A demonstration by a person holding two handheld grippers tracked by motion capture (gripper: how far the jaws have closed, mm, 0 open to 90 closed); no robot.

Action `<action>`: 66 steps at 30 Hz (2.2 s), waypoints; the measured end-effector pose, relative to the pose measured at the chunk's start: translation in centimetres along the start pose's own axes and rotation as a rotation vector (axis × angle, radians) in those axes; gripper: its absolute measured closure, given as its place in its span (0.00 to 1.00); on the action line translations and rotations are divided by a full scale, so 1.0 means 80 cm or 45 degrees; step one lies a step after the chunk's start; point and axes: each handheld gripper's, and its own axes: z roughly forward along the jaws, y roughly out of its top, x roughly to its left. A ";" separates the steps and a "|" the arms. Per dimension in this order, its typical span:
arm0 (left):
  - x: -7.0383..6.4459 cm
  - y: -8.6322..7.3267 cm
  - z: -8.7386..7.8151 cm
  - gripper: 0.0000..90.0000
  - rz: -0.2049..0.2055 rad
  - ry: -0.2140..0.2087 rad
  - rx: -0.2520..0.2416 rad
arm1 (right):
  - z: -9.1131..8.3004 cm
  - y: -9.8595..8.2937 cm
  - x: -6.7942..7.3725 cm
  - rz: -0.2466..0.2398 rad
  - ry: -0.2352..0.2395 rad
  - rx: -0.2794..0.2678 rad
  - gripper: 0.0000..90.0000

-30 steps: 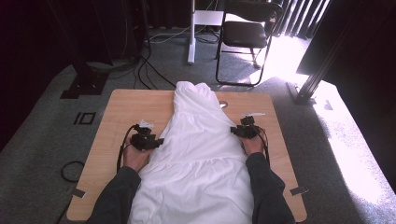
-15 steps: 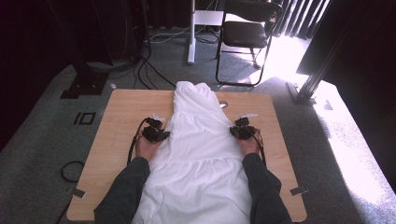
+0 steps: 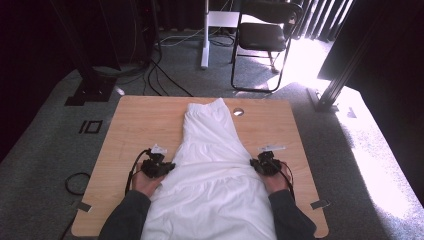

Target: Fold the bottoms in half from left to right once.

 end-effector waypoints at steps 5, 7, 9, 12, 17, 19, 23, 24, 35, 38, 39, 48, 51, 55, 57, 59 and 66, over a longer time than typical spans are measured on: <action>-0.023 -0.026 -0.018 0.94 0.053 -0.053 0.041 | -0.031 -0.037 0.021 -0.019 0.035 0.013 0.97; -0.026 -0.027 -0.023 0.81 0.089 -0.050 0.034 | -0.037 -0.040 0.023 -0.035 0.049 0.045 0.92; -0.024 -0.026 -0.024 0.70 0.081 -0.047 0.016 | -0.041 -0.036 0.021 -0.054 0.048 0.016 0.77; -0.008 -0.007 -0.032 0.61 0.012 -0.024 -0.085 | -0.049 -0.011 0.010 -0.009 0.078 -0.091 0.69; 0.001 0.031 -0.023 0.58 0.040 0.001 -0.125 | -0.034 0.043 0.008 -0.065 0.111 -0.152 0.82; 0.001 0.043 -0.014 0.58 0.054 0.004 -0.133 | -0.017 0.068 0.012 -0.088 0.116 -0.151 0.85; -0.001 0.056 0.008 0.57 0.062 -0.002 -0.130 | 0.016 0.107 0.017 -0.041 0.156 -0.184 0.75; -0.002 0.057 0.014 0.57 0.069 0.005 -0.118 | 0.023 0.114 0.017 -0.018 0.164 -0.185 0.72; -0.001 0.046 0.043 0.57 0.049 0.027 -0.055 | 0.105 0.136 0.039 0.007 0.206 -0.019 0.67; -0.002 0.045 0.043 0.57 0.053 0.031 -0.062 | 0.103 0.138 0.040 -0.039 0.236 -0.017 0.94; -0.002 0.045 0.043 0.57 0.056 0.033 -0.062 | 0.099 0.141 0.040 -0.054 0.220 -0.023 0.99; -0.007 0.044 0.043 0.57 0.081 0.075 -0.056 | 0.024 0.168 0.006 0.026 0.029 -0.364 1.00; -0.011 0.044 0.044 0.57 0.097 0.097 -0.056 | 0.035 0.163 -0.003 0.005 -0.064 -0.275 1.00; -0.009 0.047 0.044 0.57 0.088 0.085 -0.035 | 0.066 0.142 -0.013 0.040 -0.069 -0.121 0.97; -0.005 0.052 0.043 0.56 0.074 0.061 -0.021 | 0.078 0.132 -0.015 0.058 -0.040 -0.067 0.96; -0.001 0.063 0.040 0.56 0.063 0.041 -0.059 | 0.089 0.124 -0.013 0.055 -0.026 -0.035 0.95; 0.001 0.121 0.059 0.54 0.065 0.034 -0.115 | 0.101 0.117 -0.010 0.059 -0.037 -0.009 0.94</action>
